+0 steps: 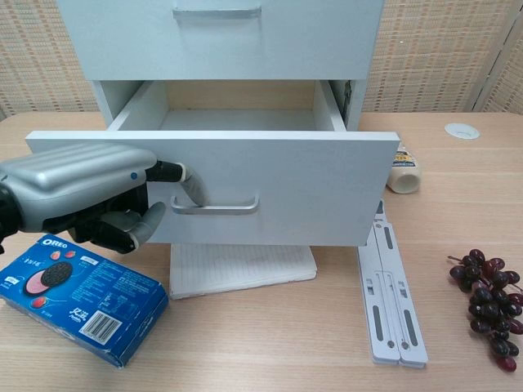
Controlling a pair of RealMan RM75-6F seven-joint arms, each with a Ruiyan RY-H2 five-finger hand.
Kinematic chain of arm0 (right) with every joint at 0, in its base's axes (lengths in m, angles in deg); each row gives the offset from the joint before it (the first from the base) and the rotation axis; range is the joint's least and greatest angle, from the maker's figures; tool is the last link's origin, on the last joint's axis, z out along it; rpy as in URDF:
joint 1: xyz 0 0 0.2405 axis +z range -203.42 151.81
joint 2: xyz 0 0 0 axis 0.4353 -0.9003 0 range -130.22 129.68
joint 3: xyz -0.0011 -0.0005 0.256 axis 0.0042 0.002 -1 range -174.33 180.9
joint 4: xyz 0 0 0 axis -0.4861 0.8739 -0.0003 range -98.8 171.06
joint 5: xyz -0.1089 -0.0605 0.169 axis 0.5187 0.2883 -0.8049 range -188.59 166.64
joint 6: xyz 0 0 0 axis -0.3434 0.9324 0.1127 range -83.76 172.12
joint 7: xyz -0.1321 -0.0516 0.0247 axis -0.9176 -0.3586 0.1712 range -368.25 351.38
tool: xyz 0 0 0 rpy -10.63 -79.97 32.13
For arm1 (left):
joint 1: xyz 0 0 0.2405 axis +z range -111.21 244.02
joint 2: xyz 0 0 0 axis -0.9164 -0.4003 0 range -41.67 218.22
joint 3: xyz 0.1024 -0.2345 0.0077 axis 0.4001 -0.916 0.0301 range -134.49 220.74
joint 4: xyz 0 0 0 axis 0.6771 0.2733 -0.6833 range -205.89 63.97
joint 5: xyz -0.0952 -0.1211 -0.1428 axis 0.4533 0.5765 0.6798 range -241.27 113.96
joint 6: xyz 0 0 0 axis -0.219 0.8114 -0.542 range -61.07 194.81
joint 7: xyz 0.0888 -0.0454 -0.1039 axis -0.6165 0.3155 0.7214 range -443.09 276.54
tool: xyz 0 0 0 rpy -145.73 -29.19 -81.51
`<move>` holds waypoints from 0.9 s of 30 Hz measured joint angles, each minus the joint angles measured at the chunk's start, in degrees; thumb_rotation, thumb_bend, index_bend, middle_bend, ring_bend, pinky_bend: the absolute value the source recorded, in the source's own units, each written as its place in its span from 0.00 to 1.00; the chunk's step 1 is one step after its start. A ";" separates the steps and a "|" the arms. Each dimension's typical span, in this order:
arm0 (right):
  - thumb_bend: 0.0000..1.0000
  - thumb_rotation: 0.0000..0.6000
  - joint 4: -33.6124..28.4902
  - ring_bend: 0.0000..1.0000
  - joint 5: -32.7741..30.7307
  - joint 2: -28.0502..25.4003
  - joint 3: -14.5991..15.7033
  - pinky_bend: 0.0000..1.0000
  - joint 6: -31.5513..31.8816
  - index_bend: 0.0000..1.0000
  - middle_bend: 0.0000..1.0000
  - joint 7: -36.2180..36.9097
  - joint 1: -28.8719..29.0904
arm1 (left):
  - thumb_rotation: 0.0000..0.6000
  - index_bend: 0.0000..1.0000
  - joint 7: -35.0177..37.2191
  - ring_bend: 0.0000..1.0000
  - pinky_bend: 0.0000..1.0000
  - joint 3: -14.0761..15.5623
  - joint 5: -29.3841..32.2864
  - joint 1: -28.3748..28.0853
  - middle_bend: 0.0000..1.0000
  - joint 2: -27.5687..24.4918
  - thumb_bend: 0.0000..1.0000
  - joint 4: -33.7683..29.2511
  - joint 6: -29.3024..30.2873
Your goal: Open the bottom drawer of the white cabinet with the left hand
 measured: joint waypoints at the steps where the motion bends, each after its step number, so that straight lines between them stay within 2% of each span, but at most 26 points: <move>1: 0.34 1.00 -0.01 0.08 0.00 -0.01 -0.01 0.10 0.00 0.10 0.17 0.02 0.00 | 1.00 0.27 0.33 0.99 1.00 -0.04 -0.71 0.15 0.99 -0.19 0.70 -0.17 0.20; 9: 0.34 1.00 0.03 0.08 -0.18 0.11 -0.05 0.10 -0.44 0.10 0.17 -0.02 0.20 | 1.00 0.39 4.80 0.91 1.00 0.29 -9.59 2.13 0.89 -2.41 0.70 -1.05 3.04; 16: 0.34 1.00 -0.06 0.08 -0.31 0.06 -0.19 0.10 -0.69 0.10 0.17 -0.09 0.42 | 1.00 0.59 12.02 0.80 1.00 1.22 -20.49 6.39 0.83 -6.38 0.70 0.08 9.73; 20: 0.34 1.00 -0.04 0.08 -0.37 0.23 -0.33 0.10 -0.85 0.10 0.17 0.06 0.63 | 1.00 0.66 14.52 0.77 0.98 1.16 -21.02 9.64 0.82 -9.88 0.70 1.14 13.08; 24: 0.34 1.00 0.04 0.08 -0.18 0.35 -0.27 0.10 -1.03 0.10 0.17 0.22 0.79 | 1.00 0.64 16.15 0.73 0.93 0.69 -19.14 12.30 0.79 -11.99 0.70 2.57 15.17; 27: 0.34 1.00 0.07 0.08 -0.09 0.31 -0.19 0.10 -1.18 0.10 0.17 0.35 0.88 | 1.00 0.53 17.05 0.66 0.79 0.40 -17.30 14.24 0.73 -12.63 0.69 4.62 16.06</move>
